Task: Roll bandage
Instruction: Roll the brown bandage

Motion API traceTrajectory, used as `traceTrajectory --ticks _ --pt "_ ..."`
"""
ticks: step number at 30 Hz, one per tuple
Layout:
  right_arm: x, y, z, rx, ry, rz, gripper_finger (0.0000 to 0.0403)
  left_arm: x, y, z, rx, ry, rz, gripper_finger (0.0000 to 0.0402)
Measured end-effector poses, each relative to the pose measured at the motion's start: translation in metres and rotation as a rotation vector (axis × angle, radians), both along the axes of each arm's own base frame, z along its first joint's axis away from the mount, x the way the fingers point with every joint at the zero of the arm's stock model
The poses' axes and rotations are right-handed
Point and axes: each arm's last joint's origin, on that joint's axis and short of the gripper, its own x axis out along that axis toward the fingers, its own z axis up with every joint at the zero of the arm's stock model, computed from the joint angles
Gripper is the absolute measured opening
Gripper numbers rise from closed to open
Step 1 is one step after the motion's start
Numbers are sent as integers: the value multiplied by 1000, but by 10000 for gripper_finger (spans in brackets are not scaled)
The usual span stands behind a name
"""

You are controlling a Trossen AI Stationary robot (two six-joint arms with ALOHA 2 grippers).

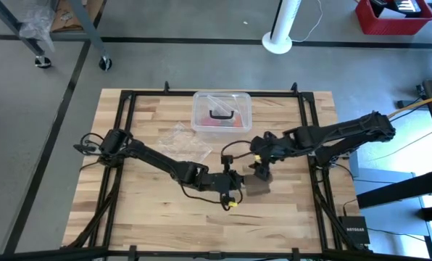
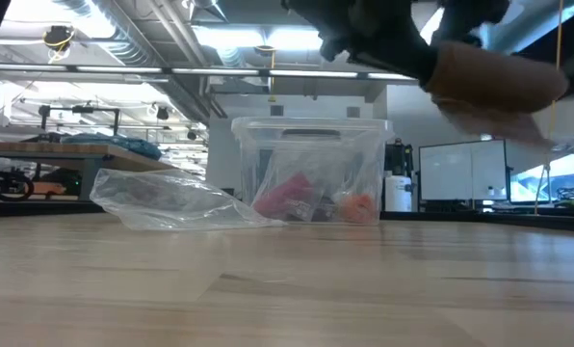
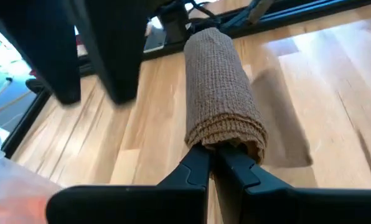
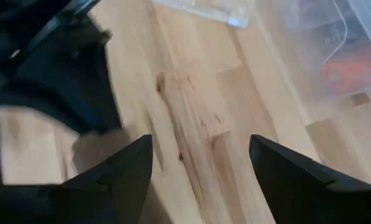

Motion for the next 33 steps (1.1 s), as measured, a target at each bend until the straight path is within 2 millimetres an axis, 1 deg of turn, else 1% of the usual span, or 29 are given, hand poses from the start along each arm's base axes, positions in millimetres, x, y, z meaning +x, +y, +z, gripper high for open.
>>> traceTrajectory --ticks 2,5,6,8,10,12,14,16,19,22,25,29,33 --pt "-12 3 11 -15 6 40 269 -2 -5 1 14 -3 -8 1" --pt "-38 11 24 -45 9 132 269 -5 -12 5 27 -15 -27 1" --pt "-47 15 27 -47 11 164 269 -7 -15 8 25 -19 -35 1" --pt "-65 25 26 -39 20 217 269 -10 -21 11 25 -35 -43 1" --pt "-83 35 20 -49 -16 262 269 -12 -26 13 49 -39 -39 1" --pt "-100 45 10 -78 -91 293 269 -14 -30 13 65 -34 -43 1" --pt "-114 51 -8 -128 -173 306 269 -14 -31 14 63 -42 -44 1" --pt "-125 57 -32 -156 -239 327 269 -13 -31 16 53 -67 -41 1" --pt "-130 64 -72 -131 -285 334 269 -11 -28 19 30 -103 -28 1" --pt "-127 68 -97 -58 -357 298 269 -10 -28 21 16 -124 -21 1" --pt "-128 71 -111 -29 -450 303 269 -9 -27 22 29 -132 -26 1" --pt "-132 67 -123 -122 -509 250 269 -8 -25 22 39 -133 -26 1" --pt "-132 65 -126 -150 -544 209 269 -7 -24 24 34 -152 -23 1"
